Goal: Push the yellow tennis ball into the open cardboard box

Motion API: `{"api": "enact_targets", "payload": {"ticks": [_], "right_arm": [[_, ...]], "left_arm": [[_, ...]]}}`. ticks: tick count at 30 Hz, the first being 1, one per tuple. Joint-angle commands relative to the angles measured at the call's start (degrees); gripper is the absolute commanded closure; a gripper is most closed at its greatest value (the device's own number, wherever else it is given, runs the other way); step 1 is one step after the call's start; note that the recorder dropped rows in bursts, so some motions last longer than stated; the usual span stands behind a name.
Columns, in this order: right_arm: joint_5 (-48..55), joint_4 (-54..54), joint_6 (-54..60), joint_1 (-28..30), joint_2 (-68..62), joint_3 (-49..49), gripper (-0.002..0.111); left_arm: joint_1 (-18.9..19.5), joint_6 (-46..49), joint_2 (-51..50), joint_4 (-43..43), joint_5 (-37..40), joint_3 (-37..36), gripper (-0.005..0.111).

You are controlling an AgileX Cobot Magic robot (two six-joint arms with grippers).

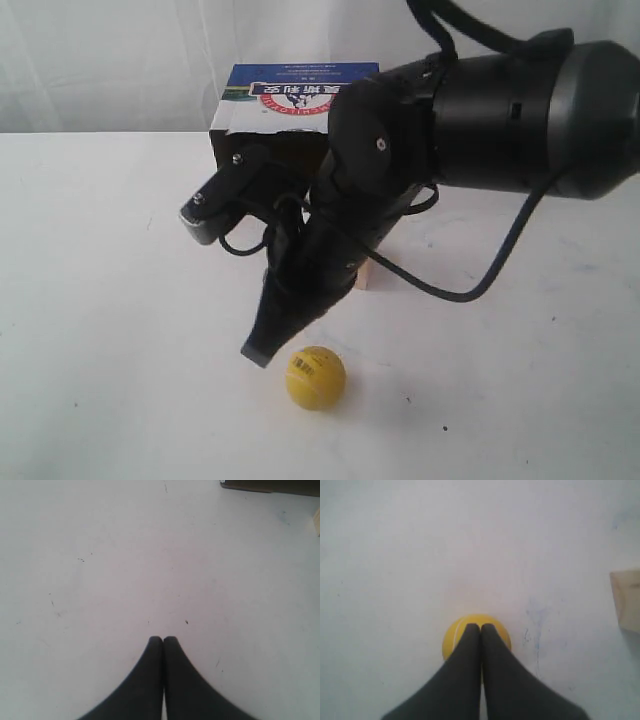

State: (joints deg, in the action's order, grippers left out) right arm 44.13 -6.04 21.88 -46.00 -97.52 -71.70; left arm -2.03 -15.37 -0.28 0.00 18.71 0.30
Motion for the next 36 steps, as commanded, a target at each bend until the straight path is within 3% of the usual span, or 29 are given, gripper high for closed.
{"api": "enact_targets", "payload": {"ticks": [1,11,20,27,36], "right_arm": [[0.7,2.0,-2.8,1.8,-1.5,2.2,0.108],[0.0,-1.1,-4.1,3.5,-8.0,3.1,0.108],[-5.8,-4.3,-4.1,1.3,-8.0,2.7,0.108],[-7.9,-4.4,-3.6,0.9,-11.2,-6.6,0.108],[2.0,-4.4,-3.7,0.1,-10.2,-14.2,0.108]], "left_arm": [[-0.3,0.3,0.3,0.0,1.9,-0.3,0.107],[-0.3,0.3,0.3,0.0,1.9,-0.3,0.107],[-0.3,0.3,0.3,0.0,1.9,-0.3,0.107],[-0.3,0.3,0.3,0.0,1.9,-0.3,0.107],[-0.3,0.3,0.3,0.0,1.9,-0.3,0.107]]}}
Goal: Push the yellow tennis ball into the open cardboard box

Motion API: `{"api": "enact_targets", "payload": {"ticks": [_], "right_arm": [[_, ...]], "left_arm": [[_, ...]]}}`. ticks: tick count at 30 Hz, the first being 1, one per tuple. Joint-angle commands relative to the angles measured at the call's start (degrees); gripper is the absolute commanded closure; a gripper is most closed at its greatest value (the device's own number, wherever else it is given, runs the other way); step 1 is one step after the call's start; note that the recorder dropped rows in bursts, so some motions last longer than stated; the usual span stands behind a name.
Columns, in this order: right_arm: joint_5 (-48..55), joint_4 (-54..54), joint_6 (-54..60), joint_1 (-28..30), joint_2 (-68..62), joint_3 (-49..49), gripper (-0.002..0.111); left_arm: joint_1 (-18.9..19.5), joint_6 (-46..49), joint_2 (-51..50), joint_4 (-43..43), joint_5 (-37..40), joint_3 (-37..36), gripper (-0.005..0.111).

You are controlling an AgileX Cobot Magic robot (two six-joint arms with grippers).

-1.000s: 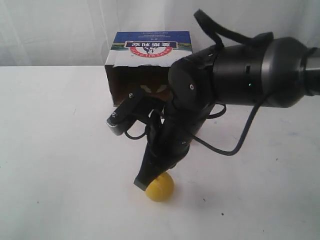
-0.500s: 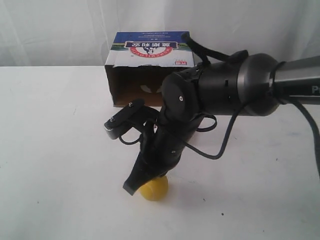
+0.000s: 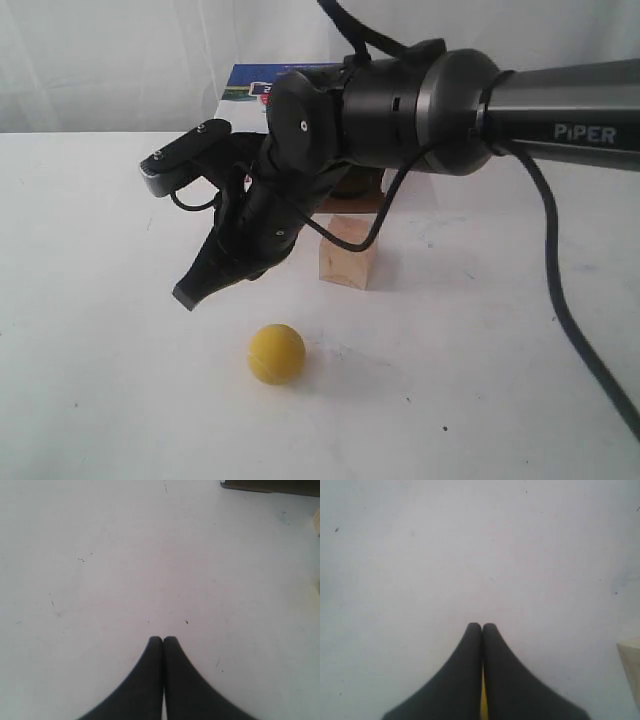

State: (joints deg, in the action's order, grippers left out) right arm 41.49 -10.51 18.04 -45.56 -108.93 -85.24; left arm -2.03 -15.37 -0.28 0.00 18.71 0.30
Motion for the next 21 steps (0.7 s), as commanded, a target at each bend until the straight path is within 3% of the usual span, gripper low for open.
{"api": "enact_targets", "payload": {"ticks": [1,10,21], "right_arm": [[6.1,0.2,0.1,-0.4,1.3,-0.7,0.108],[6.6,0.7,-0.2,-0.7,-1.2,0.7,0.108],[-3.0,2.9,-0.2,0.2,-10.7,0.7,0.108]], "left_arm": [[-0.3,0.3,0.3,0.0,1.9,-0.3,0.107],[-0.3,0.3,0.3,0.0,1.9,-0.3,0.107],[-0.3,0.3,0.3,0.0,1.9,-0.3,0.107]]}}
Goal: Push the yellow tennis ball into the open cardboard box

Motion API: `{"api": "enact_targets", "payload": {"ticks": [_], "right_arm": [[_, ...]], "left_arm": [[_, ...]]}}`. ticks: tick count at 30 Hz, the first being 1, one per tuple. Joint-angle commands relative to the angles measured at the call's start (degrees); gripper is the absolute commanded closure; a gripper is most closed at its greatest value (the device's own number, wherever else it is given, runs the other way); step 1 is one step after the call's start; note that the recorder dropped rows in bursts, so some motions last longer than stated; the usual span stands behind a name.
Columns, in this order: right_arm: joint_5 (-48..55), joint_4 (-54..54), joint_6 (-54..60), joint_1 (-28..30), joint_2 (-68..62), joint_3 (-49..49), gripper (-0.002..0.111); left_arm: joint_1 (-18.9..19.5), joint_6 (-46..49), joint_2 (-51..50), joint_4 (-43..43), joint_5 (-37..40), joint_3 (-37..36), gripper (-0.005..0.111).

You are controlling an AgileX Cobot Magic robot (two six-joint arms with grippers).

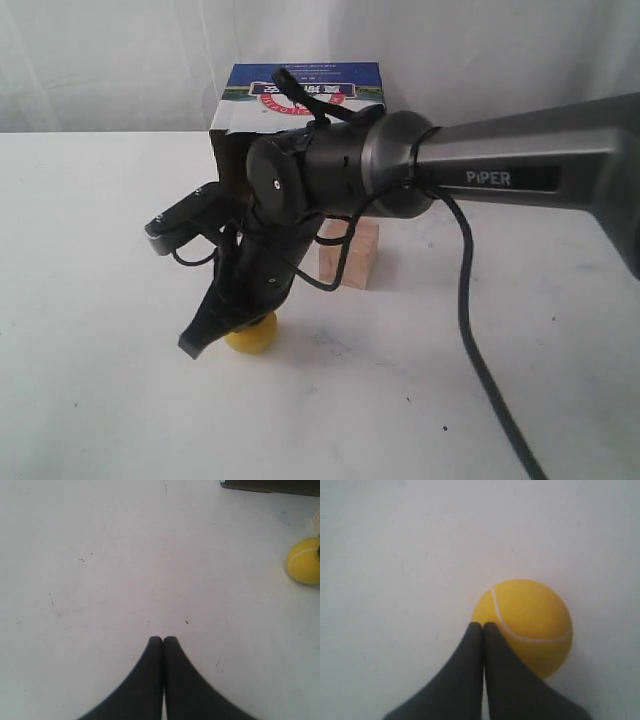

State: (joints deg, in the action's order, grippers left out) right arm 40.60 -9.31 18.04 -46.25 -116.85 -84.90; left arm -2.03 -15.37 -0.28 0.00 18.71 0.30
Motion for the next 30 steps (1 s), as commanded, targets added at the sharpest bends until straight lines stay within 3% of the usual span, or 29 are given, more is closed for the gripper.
{"api": "enact_targets", "payload": {"ticks": [1,12,30], "right_arm": [[-2.4,1.7,-0.2,0.9,-2.7,0.4,0.108],[-4.6,3.2,-0.4,1.1,-2.5,-0.4,0.108],[-3.5,11.1,-1.7,3.4,-2.4,-12.0,0.108]], "left_arm": [[-0.3,0.3,0.3,0.0,1.9,-0.3,0.107],[-0.3,0.3,0.3,0.0,1.9,-0.3,0.107],[-0.3,0.3,0.3,0.0,1.9,-0.3,0.107]]}}
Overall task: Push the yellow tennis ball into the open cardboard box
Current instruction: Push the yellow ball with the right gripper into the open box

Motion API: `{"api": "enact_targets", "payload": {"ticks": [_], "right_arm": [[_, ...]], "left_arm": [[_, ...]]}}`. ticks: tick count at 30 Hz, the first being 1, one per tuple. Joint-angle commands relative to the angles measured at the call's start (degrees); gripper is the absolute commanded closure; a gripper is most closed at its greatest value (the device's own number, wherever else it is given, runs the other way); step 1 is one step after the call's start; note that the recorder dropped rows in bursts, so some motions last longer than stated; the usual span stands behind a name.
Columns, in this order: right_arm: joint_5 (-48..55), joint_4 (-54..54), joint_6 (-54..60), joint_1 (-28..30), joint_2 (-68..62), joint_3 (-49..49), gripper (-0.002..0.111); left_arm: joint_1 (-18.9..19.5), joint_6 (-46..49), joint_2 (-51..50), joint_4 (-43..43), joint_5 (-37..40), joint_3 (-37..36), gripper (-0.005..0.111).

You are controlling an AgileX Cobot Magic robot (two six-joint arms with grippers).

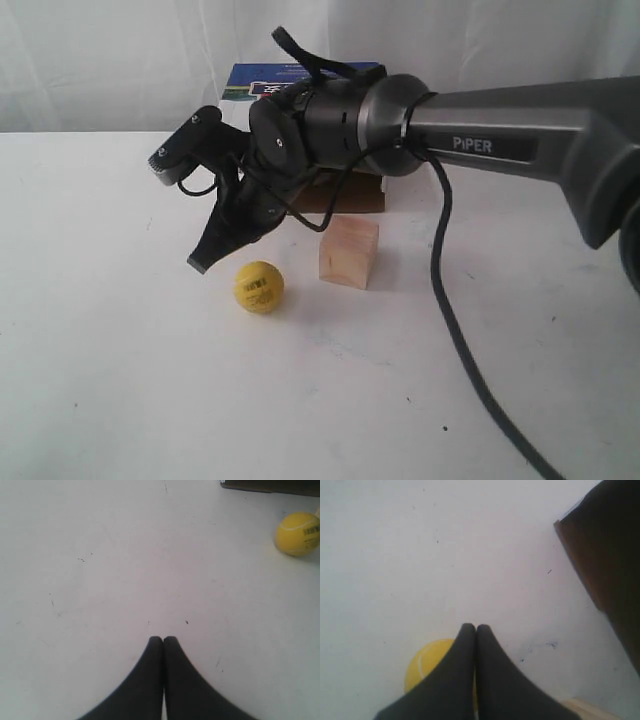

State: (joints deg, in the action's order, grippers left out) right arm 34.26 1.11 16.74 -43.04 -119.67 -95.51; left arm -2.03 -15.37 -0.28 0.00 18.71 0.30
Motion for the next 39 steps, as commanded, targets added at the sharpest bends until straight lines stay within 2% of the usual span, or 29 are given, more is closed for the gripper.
{"api": "enact_targets", "payload": {"ticks": [1,4,6,9,11,12,14,17,20,26,31,36,39], "right_arm": [[5.1,0.7,-0.5,0.1,0.7,-1.5,0.108],[12.6,0.6,-1.4,-1.0,1.6,-1.0,0.108],[14.1,0.5,-1.7,-1.4,1.7,0.4,0.108],[10.2,0.2,-1.7,-1.5,-1.0,2.9,0.108],[3.2,1.5,-1.5,-0.7,-4.9,2.0,0.108],[-0.8,3.0,-1.5,1.9,-9.0,-1.3,0.108],[-2.2,3.7,-1.5,4.7,-11.9,-7.3,0.108],[1.3,6.2,-2.7,6.0,-8.7,-17.8,0.108],[7.7,14.0,-5.9,6.0,-2.5,-20.0,0.108],[10.3,11.2,-6.9,0.4,1.9,-10.3,0.108],[4.6,5.6,-8.7,-3.2,5.7,-2.2,0.108],[-4.1,2.6,-11.2,-4.4,14.8,8.4,0.108],[-4.0,-0.5,-11.2,-4.4,19.1,12.9,0.108]], "left_arm": [[-0.3,0.3,0.3,0.0,1.9,-0.3,0.107],[-0.3,0.3,0.3,0.0,1.9,-0.3,0.107],[-0.3,0.3,0.3,0.0,1.9,-0.3,0.107],[-0.3,0.3,0.3,0.0,1.9,-0.3,0.107],[-0.3,0.3,0.3,0.0,1.9,-0.3,0.107],[-0.3,0.3,0.3,0.0,1.9,-0.3,0.107],[-0.3,0.3,0.3,0.0,1.9,-0.3,0.107],[-0.3,0.3,0.3,0.0,1.9,-0.3,0.107],[-0.3,0.3,0.3,0.0,1.9,-0.3,0.107],[-0.3,0.3,0.3,0.0,1.9,-0.3,0.107],[-0.3,0.3,0.3,0.0,1.9,-0.3,0.107],[-0.3,0.3,0.3,0.0,1.9,-0.3,0.107],[-0.3,0.3,0.3,0.0,1.9,-0.3,0.107]]}}
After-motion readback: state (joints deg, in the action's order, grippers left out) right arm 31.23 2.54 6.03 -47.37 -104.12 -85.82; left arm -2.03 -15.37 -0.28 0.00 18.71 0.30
